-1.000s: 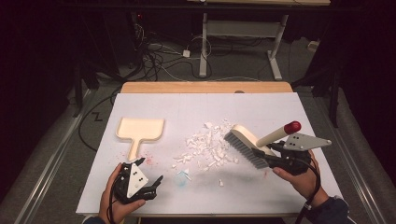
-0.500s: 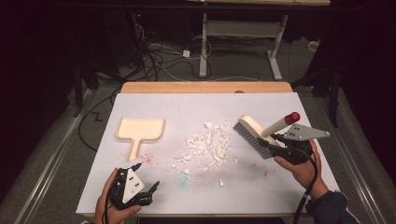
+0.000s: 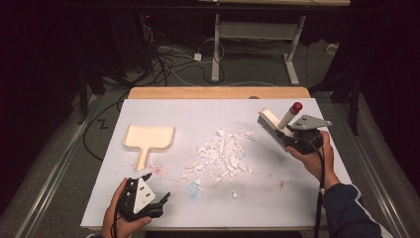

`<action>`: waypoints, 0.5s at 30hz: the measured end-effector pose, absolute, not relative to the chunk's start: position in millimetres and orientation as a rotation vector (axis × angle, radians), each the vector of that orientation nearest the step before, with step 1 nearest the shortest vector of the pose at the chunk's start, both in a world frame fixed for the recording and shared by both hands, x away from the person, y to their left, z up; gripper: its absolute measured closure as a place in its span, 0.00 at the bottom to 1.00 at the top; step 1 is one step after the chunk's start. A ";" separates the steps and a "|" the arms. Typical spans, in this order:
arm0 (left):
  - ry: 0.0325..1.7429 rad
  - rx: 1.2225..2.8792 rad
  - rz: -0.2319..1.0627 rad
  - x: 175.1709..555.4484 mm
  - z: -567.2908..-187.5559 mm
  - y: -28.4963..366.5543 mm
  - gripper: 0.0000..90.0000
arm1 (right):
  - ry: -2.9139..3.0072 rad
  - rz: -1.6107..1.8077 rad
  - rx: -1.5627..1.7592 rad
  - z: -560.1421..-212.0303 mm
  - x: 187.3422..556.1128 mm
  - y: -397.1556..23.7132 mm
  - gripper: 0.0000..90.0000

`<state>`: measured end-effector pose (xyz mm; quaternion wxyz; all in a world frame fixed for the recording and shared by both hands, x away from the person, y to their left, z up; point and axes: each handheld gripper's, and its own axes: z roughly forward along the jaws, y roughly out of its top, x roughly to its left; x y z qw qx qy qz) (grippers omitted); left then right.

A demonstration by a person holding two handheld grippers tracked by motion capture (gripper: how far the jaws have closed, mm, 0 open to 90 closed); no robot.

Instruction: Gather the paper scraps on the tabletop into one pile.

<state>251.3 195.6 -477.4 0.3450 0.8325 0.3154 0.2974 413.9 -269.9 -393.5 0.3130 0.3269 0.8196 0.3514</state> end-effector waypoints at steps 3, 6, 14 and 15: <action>0.819 2.165 0.769 250.7 -477.7 195.1 0.19 | 2.158 0.867 0.872 -396.6 429.1 -264.8 0.75; 0.816 2.165 0.769 250.5 -477.2 194.9 0.19 | 2.157 0.829 0.878 -399.0 439.2 -259.0 0.75; 0.815 2.175 0.778 250.0 -477.8 193.5 0.18 | 2.191 0.615 0.798 -417.5 463.5 -213.9 0.75; 0.814 2.175 0.775 250.0 -477.9 193.8 0.18 | 2.195 0.595 0.776 -420.6 464.3 -207.2 0.75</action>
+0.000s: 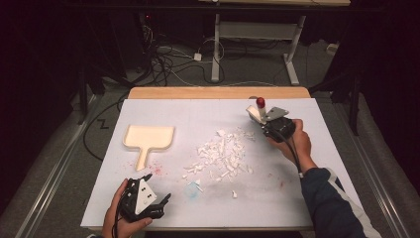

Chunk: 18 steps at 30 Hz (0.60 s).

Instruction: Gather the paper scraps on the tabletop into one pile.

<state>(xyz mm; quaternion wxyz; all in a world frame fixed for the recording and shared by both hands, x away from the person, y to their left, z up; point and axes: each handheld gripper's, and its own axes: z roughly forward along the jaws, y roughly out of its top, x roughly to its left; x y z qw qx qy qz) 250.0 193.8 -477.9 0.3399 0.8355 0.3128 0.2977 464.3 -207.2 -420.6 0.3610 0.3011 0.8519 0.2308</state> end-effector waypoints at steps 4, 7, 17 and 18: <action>0.815 2.174 0.768 249.8 -478.6 194.1 0.18 | 2.217 0.557 0.692 -432.9 464.5 -175.2 0.75; 0.812 2.175 0.761 249.9 -478.7 193.9 0.18 | 2.240 0.609 0.673 -436.1 465.4 -163.0 0.75; 0.789 2.181 0.746 252.8 -480.1 190.9 0.18 | 2.333 0.766 0.553 -440.1 458.7 -143.0 0.75; 0.791 2.178 0.745 252.8 -480.0 191.3 0.18 | 2.371 0.805 0.498 -439.6 452.5 -141.7 0.75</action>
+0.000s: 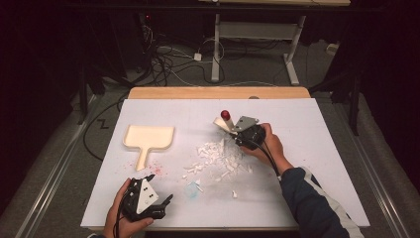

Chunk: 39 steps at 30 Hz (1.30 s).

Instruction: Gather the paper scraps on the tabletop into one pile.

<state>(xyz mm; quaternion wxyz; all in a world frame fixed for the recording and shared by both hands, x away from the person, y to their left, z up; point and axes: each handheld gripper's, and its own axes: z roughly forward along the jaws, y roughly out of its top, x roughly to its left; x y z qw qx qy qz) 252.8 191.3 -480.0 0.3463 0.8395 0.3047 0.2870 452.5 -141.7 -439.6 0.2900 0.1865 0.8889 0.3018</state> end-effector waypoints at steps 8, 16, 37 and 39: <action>0.789 2.178 0.741 252.4 -479.9 189.8 0.18 | 2.446 0.863 0.314 -442.7 418.0 -135.3 0.75; 0.788 2.186 0.738 251.3 -480.0 189.9 0.18 | 2.482 0.908 0.178 -434.7 376.5 -143.0 0.75; 0.784 2.188 0.748 249.1 -477.7 190.0 0.18 | 2.299 0.990 0.488 -396.7 379.8 -201.0 0.75; 0.787 2.187 0.749 249.0 -477.6 190.2 0.18 | 2.297 0.977 0.529 -398.3 384.7 -206.9 0.75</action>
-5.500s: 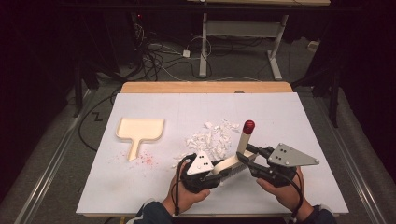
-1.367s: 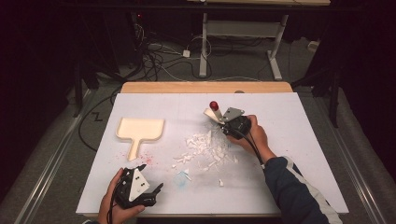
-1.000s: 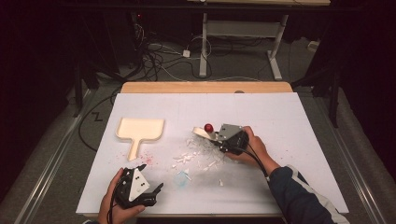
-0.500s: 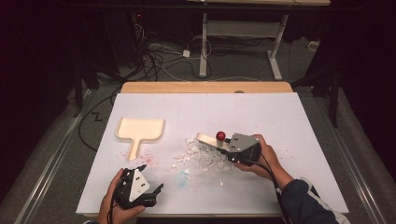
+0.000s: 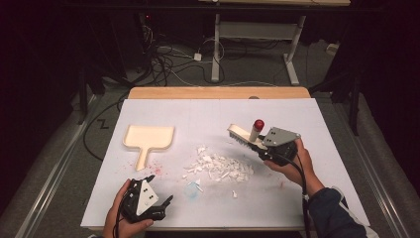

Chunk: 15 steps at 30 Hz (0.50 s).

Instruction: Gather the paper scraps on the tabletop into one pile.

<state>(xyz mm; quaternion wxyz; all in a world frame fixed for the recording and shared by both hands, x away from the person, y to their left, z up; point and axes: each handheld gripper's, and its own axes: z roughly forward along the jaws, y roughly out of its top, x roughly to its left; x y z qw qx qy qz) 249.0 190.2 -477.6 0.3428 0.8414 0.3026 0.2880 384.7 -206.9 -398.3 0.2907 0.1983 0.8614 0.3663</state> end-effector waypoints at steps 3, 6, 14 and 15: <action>0.786 2.190 0.747 249.2 -477.9 190.2 0.18 | 2.287 0.976 0.613 -401.7 393.6 -216.5 0.75; 0.786 2.194 0.741 249.7 -478.8 189.1 0.18 | 2.258 0.943 0.687 -407.6 403.9 -221.7 0.75; 0.787 2.205 0.731 251.5 -480.6 187.1 0.18 | 2.212 0.832 0.711 -432.2 424.8 -191.1 0.75; 0.788 2.206 0.729 251.9 -480.9 187.2 0.18 | 2.221 0.802 0.668 -436.5 422.8 -176.5 0.75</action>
